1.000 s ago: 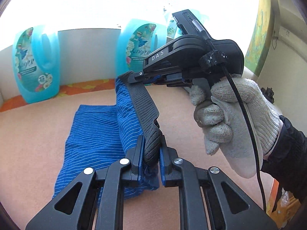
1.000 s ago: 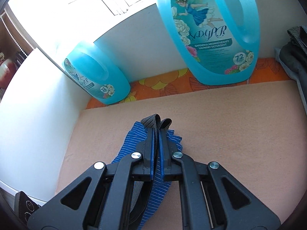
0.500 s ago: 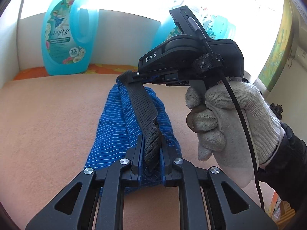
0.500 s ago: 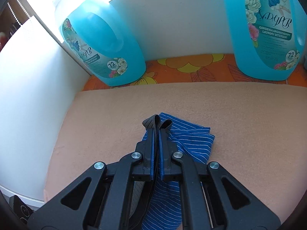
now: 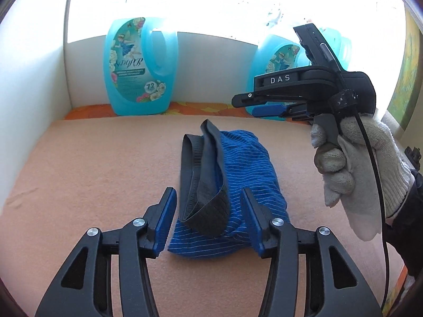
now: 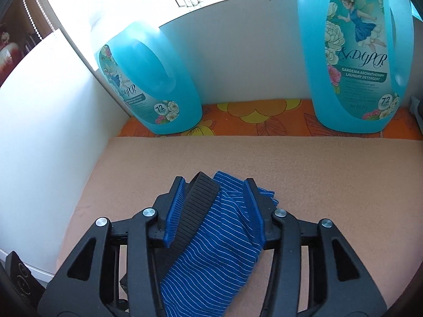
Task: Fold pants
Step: 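Fold the briefs in half lengthwise with the left tool toward the right tool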
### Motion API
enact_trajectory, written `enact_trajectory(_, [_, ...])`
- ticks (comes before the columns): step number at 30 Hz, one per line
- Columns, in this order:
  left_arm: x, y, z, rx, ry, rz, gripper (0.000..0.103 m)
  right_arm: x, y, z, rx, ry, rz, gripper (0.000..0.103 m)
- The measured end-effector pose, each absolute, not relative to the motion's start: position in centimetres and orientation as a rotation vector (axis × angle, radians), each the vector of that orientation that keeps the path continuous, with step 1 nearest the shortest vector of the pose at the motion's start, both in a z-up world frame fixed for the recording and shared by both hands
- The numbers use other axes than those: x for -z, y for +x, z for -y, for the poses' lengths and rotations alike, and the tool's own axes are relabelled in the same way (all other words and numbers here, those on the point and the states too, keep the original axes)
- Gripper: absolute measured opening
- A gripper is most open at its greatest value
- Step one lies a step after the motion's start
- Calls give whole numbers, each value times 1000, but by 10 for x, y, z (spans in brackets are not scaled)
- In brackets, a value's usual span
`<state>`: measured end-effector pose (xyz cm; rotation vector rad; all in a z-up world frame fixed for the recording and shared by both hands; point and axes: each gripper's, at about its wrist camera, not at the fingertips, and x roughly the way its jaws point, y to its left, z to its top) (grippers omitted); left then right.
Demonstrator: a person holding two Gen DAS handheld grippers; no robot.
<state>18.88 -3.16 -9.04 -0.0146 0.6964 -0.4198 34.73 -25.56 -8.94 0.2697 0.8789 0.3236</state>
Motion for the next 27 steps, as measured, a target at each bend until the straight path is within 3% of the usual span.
enact_trajectory(8, [86,194,62,493,94,-676,49,113,342,274,-252,254,-960,47])
enact_trajectory(27, [128,230,34,429,-97,-983,50,160,357,279,-340,477,-1031,48])
